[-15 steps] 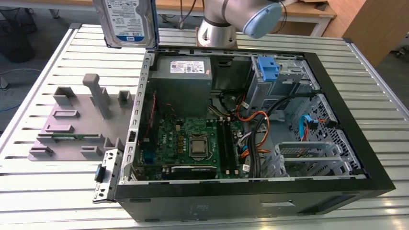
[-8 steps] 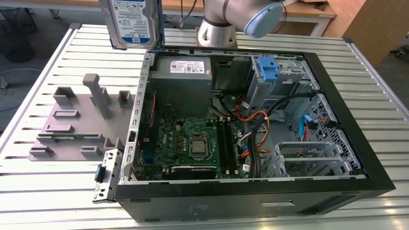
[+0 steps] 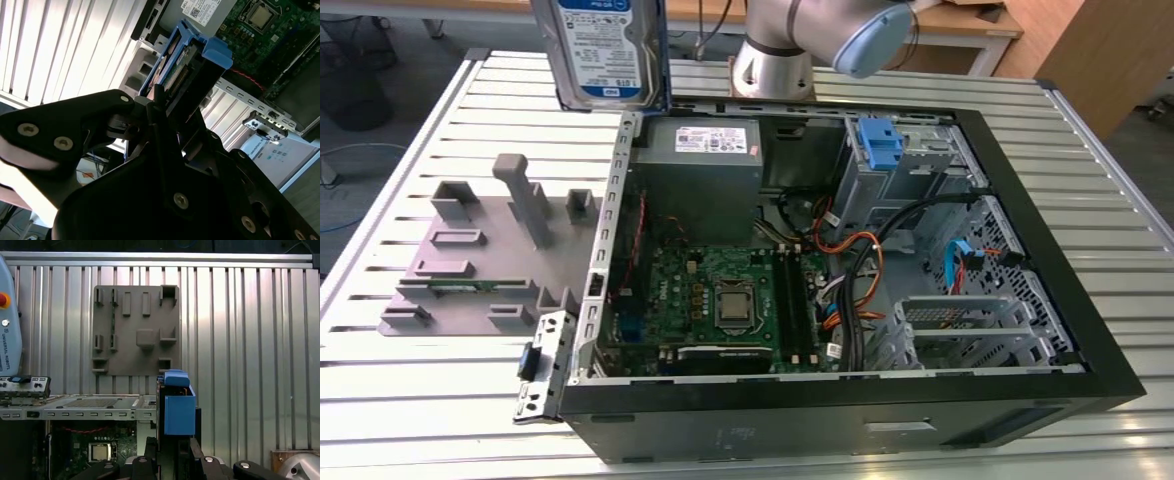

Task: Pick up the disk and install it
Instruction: 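Pick up the disk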

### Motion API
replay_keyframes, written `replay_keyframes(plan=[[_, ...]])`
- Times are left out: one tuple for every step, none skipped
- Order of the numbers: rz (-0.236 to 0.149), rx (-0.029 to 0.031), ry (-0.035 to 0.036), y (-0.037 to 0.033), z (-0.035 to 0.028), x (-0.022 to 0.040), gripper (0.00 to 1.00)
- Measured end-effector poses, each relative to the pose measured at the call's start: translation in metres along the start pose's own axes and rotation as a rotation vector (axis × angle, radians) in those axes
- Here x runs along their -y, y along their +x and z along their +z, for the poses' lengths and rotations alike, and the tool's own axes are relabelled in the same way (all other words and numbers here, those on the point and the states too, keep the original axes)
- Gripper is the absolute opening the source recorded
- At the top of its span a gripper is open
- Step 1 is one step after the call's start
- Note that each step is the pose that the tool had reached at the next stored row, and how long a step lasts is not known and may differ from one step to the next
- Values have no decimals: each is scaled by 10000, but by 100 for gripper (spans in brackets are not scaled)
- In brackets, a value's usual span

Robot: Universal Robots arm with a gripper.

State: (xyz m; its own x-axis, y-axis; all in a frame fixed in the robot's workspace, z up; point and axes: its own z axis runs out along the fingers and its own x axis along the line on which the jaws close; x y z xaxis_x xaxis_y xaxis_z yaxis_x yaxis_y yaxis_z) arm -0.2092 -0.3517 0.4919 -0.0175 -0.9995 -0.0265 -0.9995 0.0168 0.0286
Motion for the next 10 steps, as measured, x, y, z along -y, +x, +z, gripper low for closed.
replay_keyframes(plan=[[0,1,0,16,0,9,35],[0,2,0,30,1,17,35],[0,2,0,40,1,24,35],[-2,2,0,45,1,29,35],[-1,2,0,45,1,29,35],[1,1,0,45,1,29,35],[1,1,0,46,1,29,35],[0,1,-1,46,0,29,35],[0,1,0,46,1,29,35],[-2,1,0,47,1,33,35]])
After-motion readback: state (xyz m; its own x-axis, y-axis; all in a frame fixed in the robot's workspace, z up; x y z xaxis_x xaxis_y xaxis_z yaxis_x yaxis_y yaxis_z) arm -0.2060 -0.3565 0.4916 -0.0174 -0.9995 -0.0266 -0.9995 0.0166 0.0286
